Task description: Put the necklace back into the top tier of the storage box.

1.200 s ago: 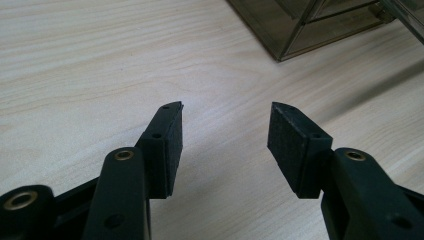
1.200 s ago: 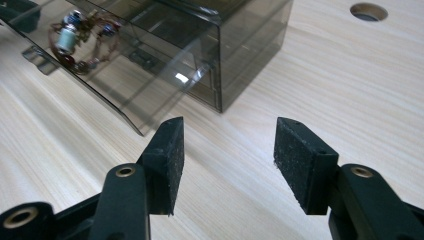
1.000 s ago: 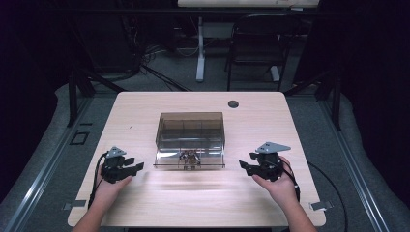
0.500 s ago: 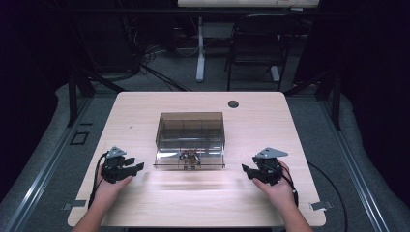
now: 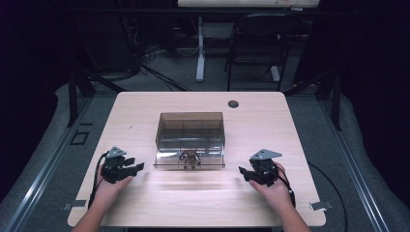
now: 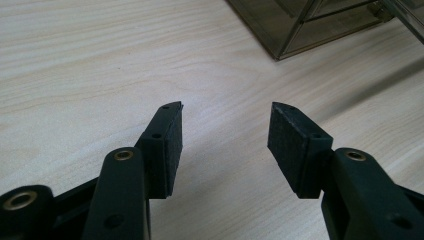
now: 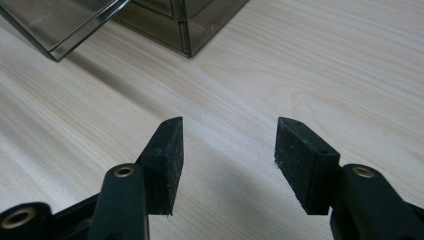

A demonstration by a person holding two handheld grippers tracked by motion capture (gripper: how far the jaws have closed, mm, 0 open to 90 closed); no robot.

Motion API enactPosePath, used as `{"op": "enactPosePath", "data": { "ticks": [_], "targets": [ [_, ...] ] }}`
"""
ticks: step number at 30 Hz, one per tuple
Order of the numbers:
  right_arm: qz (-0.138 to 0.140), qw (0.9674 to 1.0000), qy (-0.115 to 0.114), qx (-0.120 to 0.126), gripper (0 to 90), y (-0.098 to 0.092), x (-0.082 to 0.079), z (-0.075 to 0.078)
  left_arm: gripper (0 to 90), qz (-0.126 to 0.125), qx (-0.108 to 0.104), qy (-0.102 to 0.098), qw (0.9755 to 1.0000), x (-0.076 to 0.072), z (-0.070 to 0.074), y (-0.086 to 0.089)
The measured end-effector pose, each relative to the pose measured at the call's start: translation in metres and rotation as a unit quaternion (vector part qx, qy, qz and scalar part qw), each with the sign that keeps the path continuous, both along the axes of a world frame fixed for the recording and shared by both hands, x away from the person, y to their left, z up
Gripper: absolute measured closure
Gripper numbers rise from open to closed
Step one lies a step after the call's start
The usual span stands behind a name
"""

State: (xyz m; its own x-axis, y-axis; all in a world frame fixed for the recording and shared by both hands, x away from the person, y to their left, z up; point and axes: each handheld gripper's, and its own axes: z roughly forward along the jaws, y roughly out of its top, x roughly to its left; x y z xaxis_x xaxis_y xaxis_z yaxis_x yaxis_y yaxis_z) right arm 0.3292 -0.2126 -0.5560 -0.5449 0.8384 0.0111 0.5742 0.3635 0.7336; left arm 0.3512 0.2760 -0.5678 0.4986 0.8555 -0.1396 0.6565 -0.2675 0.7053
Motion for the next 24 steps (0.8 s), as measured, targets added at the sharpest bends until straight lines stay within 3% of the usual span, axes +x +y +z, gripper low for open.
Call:
{"op": "enactPosePath", "data": {
  "ticks": [24],
  "targets": [
    [0.001,0.9999,0.002,-0.012,45.3,0.0035,0.0023,-0.0044,47.9,-0.001,0.002,0.0,1.0,0.0005,-0.0001,-0.0004]
  ]
}}
